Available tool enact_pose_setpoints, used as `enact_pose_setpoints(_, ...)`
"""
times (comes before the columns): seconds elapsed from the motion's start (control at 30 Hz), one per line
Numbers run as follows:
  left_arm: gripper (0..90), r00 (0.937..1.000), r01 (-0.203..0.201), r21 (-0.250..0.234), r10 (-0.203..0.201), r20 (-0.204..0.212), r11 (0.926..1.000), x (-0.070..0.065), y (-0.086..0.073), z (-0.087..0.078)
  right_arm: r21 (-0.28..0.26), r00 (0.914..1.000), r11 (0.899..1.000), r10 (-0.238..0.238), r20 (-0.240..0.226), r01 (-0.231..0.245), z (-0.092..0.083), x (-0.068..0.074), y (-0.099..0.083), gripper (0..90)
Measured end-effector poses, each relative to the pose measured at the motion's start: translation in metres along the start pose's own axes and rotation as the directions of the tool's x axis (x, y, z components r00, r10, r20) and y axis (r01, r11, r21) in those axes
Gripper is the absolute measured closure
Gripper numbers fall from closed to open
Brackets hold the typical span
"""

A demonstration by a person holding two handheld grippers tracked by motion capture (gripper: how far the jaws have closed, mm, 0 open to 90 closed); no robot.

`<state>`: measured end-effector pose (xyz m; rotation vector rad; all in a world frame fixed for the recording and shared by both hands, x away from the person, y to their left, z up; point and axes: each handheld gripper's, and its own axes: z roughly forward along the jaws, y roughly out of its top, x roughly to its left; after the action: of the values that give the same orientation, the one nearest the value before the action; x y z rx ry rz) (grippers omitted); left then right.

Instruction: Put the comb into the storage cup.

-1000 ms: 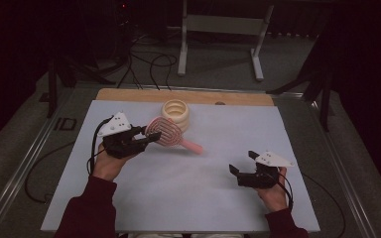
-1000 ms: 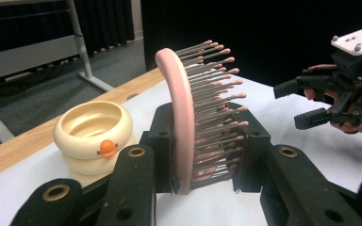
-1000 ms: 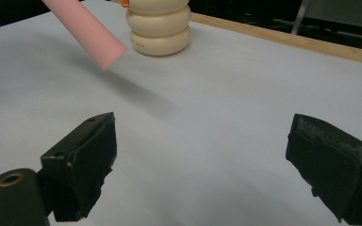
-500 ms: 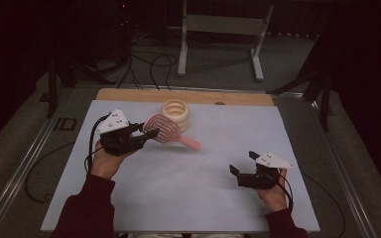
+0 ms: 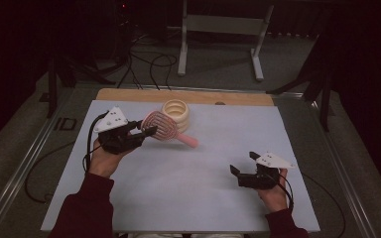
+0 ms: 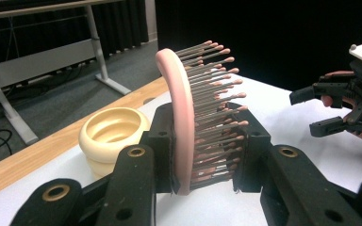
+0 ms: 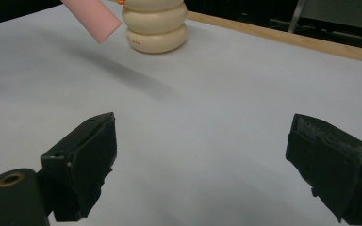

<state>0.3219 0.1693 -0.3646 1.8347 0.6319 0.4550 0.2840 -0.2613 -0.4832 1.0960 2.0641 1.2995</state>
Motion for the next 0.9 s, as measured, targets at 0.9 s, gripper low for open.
enact_pose_setpoints(0.9,67.0,0.9986,-0.003,-0.001,0.003,-0.053,1.0,0.009,0.011,-0.004,0.0,1.0,1.0,0.003,0.002,-0.003,0.001,-0.001,-0.001,9.5)
